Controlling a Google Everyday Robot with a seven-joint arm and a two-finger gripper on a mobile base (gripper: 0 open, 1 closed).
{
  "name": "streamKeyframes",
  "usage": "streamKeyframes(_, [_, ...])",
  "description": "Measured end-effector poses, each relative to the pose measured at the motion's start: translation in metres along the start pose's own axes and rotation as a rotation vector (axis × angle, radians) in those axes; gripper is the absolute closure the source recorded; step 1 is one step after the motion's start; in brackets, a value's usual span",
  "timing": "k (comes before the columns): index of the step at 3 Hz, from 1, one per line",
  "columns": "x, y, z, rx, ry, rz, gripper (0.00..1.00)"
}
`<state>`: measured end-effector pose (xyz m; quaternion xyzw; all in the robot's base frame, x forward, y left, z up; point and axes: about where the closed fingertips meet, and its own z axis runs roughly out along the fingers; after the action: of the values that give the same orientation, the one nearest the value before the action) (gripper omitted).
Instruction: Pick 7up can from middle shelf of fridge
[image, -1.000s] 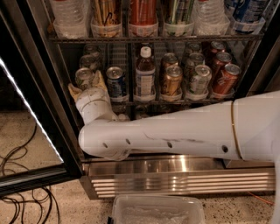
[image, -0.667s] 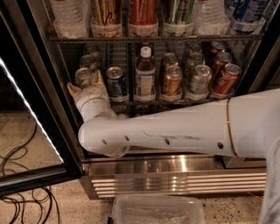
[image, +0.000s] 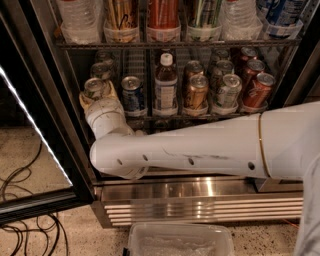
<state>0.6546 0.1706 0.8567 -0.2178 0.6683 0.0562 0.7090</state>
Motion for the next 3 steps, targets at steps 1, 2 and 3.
streamKeyframes(1, [0.000, 0.000, 0.000, 0.000, 0.000, 0.000, 0.99])
streamKeyframes(2, [-0.013, -0.005, -0.008, -0.037, -0.050, 0.029, 1.00])
streamKeyframes(3, [-0.034, -0.019, -0.025, -0.087, -0.135, 0.085, 1.00])
